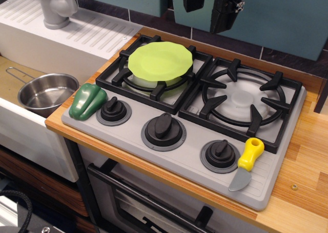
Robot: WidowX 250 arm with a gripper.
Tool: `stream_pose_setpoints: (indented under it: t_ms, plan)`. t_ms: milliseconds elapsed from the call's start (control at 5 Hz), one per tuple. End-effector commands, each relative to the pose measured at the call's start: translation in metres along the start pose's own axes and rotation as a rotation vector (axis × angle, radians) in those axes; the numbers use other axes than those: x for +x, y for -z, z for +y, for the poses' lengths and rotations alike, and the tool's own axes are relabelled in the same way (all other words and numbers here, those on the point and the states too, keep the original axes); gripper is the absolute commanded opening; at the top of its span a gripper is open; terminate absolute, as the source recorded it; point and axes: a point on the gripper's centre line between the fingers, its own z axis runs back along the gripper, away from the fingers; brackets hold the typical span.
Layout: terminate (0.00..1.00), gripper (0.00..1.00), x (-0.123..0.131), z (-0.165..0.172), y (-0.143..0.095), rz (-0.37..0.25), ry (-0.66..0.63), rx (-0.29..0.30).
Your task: End effector reaching knife
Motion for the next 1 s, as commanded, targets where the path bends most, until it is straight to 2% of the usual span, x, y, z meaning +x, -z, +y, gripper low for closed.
stream_pose_setpoints:
  t_ms: [0,200,400,600,800]
  plan:
    - [0.0,1.0,0.0,0.0,0.0,0.0,0.0,0.0]
    - [0.0,1.0,-0.006,-0.019,-0.001,0.0,-0.023,0.024]
    - [0.0,1.0,-0.003,-0.038,-0.002,-0.004,-0.072,0.076]
    - [0.0,1.0,-0.005,-0.057,0.0,0.018,-0.096,0.119]
    - [0.0,1.0,-0.008,-0.073,0.011,0.002,-0.105,0.135]
